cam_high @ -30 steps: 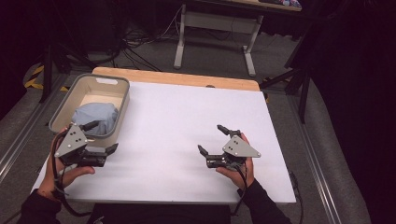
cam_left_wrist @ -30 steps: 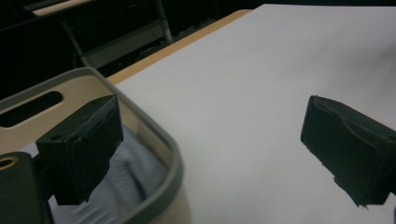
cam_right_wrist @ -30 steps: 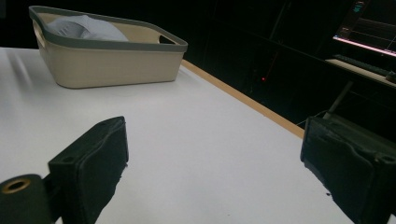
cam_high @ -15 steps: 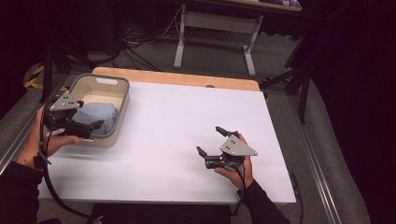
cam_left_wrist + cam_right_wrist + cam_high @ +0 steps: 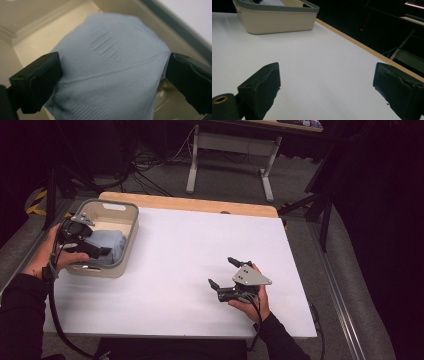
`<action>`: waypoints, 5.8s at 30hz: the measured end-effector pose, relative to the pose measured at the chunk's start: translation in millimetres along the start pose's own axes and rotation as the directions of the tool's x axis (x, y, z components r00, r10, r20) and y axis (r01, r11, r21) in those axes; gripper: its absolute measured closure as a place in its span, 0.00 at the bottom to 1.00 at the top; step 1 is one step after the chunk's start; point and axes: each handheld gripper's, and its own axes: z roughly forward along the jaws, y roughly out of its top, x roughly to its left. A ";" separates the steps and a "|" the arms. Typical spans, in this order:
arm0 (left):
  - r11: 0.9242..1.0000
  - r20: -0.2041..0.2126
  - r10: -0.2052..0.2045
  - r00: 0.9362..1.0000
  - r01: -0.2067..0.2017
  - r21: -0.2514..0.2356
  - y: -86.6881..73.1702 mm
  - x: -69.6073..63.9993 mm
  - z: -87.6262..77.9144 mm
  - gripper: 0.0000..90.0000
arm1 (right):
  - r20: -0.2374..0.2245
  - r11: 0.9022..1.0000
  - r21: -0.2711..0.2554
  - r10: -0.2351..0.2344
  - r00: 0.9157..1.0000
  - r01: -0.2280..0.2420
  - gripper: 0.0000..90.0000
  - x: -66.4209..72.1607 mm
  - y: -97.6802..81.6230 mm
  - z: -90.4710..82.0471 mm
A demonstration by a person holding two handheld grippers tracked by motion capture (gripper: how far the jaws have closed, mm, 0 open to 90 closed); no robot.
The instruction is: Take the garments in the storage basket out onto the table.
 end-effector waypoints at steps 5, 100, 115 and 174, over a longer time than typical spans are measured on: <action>0.995 0.007 0.024 1.000 -0.025 0.095 8.2 0.7 8.8 0.01 | -0.014 1.000 0.013 -0.004 1.000 0.004 0.09 1.1 -0.9 2.4; 0.924 -0.174 0.077 0.982 -0.136 -0.356 31.4 -42.3 -57.3 0.56 | 0.025 1.000 0.017 -0.018 1.000 0.017 0.12 -2.6 1.3 -1.3; 0.892 -0.158 0.140 0.977 -0.194 -0.409 46.5 -72.3 -54.7 0.56 | 0.031 1.000 0.012 -0.016 0.999 0.016 0.12 -3.5 1.6 -2.3; 0.850 0.083 0.434 0.897 -0.376 -0.369 82.4 -195.1 66.9 0.49 | 0.039 1.000 0.015 -0.009 0.999 0.008 0.12 -8.1 0.1 -3.6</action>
